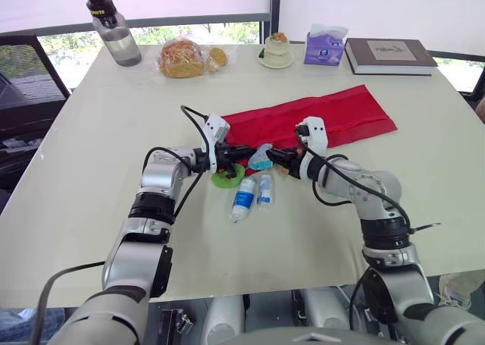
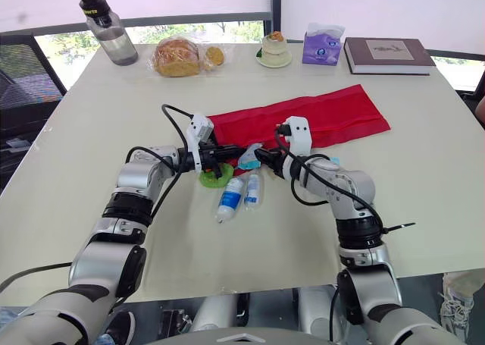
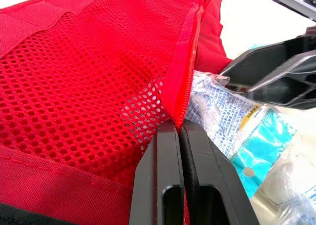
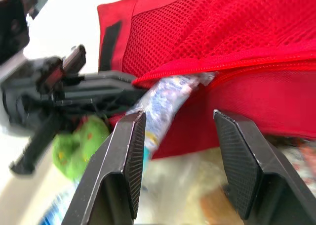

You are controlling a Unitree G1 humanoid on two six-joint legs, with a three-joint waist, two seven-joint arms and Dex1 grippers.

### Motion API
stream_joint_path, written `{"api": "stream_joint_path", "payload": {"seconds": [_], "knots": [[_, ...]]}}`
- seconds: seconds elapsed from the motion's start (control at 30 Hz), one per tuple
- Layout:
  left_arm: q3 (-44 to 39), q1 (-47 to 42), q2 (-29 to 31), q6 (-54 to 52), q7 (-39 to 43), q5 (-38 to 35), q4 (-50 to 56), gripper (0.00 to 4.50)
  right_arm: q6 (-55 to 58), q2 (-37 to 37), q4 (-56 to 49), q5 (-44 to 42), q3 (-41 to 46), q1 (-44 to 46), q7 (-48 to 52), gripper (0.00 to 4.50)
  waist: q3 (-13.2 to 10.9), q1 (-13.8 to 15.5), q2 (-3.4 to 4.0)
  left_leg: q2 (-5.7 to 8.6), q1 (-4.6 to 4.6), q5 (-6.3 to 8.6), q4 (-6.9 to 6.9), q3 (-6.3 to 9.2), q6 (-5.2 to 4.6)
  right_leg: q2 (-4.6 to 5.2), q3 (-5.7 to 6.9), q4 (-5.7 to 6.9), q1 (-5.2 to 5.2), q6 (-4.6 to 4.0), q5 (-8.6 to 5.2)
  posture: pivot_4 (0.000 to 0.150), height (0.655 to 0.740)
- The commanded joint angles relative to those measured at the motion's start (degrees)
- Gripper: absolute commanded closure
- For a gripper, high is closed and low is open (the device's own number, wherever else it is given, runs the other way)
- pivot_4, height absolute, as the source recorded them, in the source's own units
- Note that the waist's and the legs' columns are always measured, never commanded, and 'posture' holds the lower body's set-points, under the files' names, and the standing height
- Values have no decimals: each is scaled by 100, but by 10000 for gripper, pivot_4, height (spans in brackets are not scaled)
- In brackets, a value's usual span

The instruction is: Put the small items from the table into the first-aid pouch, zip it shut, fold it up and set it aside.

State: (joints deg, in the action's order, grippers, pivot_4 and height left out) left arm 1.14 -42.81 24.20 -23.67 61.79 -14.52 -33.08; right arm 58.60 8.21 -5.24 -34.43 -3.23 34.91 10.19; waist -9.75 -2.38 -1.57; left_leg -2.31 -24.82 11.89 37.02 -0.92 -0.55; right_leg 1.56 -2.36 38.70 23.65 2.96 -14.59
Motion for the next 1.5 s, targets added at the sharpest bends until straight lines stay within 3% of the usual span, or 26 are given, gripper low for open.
{"api": "stream_joint_path", "payload": {"seconds": [0.03, 0.07, 0.23, 0.47, 0.73, 1.5], "knots": [[-9, -138, 2, 65, 81, -34, -10, 45000, -710, 493, -673, 383, -465, 62, 751, 21554, -3, 0, 1, 1, -1, 0, 0, 0, 0, 0, 0, -2, 1, 0, 0, 1500, 7387], [-6, -143, 2, 71, 88, -31, -16, 45000, -942, 645, -764, 546, -642, 97, 949, 21554, -3, 1, 1, 1, -1, 0, -1, 0, 0, 0, 0, -4, 1, 1, 0, 1500, 7387], [5, -164, -6, 70, 118, -29, -27, 45000, -1298, 1055, -903, 1217, -1506, 192, 1471, 44440, -3, 0, 0, 0, 1, 0, -10, 2, 0, -4, 1, -6, 2, 0, -1, 1500, 7387], [38, -158, -8, -4, 171, -52, 91, 45000, -1626, 1010, -167, 2209, -2229, 370, 1550, 44440, -4, 8, -1, 1, -1, 0, -7, -1, 0, -1, 0, -9, 1, 0, 0, 1500, 7387], [72, -54, -14, -124, 228, -84, 293, 45000, -1724, 536, 576, 2766, -2266, 626, 1486, 44440, -4, 8, -1, 1, 0, 0, -7, 0, 0, -2, 1, -8, 2, 0, 0, 1500, 7387], [210, 46, -55, -100, 374, -80, 359, 45000, -3296, -963, 3281, 3514, -1538, 1703, 888, 44440, -5, -5, 1, 1, 3, 0, -4, -1, 1, -1, 0, 7, 4, -1, 0, 1500, 7387]]}}
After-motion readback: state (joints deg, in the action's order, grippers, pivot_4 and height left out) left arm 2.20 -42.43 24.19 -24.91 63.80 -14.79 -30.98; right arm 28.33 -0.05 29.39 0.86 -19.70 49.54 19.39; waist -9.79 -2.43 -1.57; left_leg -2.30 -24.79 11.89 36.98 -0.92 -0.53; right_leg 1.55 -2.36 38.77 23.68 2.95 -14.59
